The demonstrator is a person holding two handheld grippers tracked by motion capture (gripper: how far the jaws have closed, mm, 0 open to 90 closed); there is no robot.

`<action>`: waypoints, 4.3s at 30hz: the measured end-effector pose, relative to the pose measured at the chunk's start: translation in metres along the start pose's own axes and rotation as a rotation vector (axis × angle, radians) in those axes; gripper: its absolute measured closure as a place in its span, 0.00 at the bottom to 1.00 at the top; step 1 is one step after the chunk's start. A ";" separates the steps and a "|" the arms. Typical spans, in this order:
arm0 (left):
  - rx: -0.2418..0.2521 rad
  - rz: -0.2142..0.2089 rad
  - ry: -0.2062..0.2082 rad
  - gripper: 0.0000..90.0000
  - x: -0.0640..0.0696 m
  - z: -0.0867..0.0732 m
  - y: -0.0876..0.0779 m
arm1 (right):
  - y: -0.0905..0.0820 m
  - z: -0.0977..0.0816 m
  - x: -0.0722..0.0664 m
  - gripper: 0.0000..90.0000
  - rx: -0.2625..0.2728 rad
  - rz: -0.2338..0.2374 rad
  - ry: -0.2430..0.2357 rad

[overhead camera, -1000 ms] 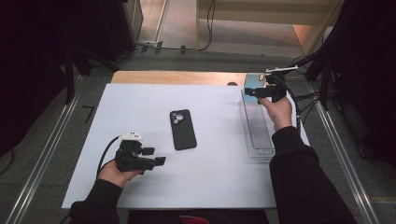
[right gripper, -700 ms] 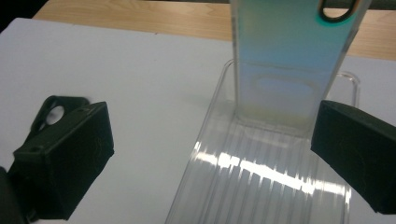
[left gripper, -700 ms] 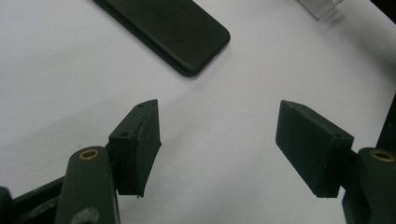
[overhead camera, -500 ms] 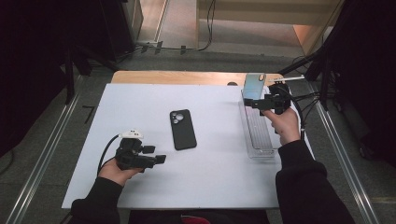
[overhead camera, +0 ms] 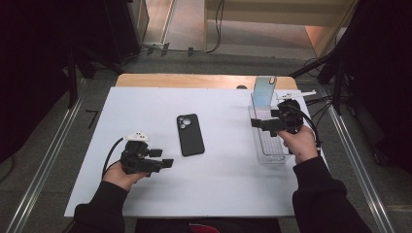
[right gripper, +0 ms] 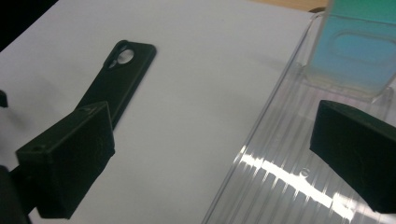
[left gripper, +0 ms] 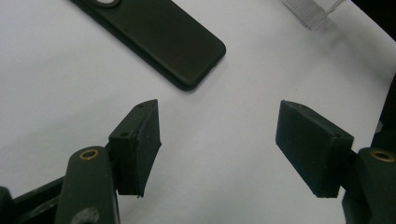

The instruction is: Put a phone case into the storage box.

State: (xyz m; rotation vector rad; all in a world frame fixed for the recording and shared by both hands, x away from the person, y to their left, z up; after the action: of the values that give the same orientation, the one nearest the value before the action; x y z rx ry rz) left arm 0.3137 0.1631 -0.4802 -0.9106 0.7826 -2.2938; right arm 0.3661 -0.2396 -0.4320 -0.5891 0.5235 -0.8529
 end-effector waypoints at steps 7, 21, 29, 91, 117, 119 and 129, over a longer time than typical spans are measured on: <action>0.003 -0.022 0.009 0.34 0.004 0.003 0.000 | -0.009 -0.014 -0.019 0.13 -0.007 0.048 -0.060; 0.002 -0.043 0.015 0.34 0.010 -0.001 -0.002 | -0.015 -0.055 -0.053 0.25 -0.048 0.200 -0.126; 0.008 -0.061 0.015 0.34 0.015 -0.007 -0.006 | -0.014 -0.072 -0.067 0.27 -0.059 0.232 -0.180; 0.036 -0.040 -0.021 0.34 0.009 -0.022 -0.018 | 0.035 -0.051 -0.101 0.24 -0.105 0.266 -0.193; 0.026 -0.039 -0.010 0.34 0.004 -0.023 -0.018 | 0.092 0.015 -0.108 0.24 -0.110 0.294 -0.162; 0.024 -0.037 -0.011 0.34 0.004 -0.023 -0.018 | 0.097 0.019 -0.109 0.24 -0.113 0.296 -0.162; 0.022 -0.032 -0.008 0.34 0.004 -0.024 -0.018 | 0.125 0.032 -0.117 0.25 -0.130 0.292 -0.166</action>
State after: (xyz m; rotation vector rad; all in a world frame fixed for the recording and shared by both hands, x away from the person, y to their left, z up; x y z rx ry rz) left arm 0.2889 0.1799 -0.4805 -0.9276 0.7430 -2.3206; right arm 0.3895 -0.0711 -0.4701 -0.6768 0.5004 -0.4914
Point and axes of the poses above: each handheld gripper's, and its own axes: y roughly forward along the jaws, z roughly out of its top, x roughly to its right, the point moved 4 cm from there along y, roughly forward along the jaws, and after that the axes turned 7 degrees about -y, right-handed, at the moved point
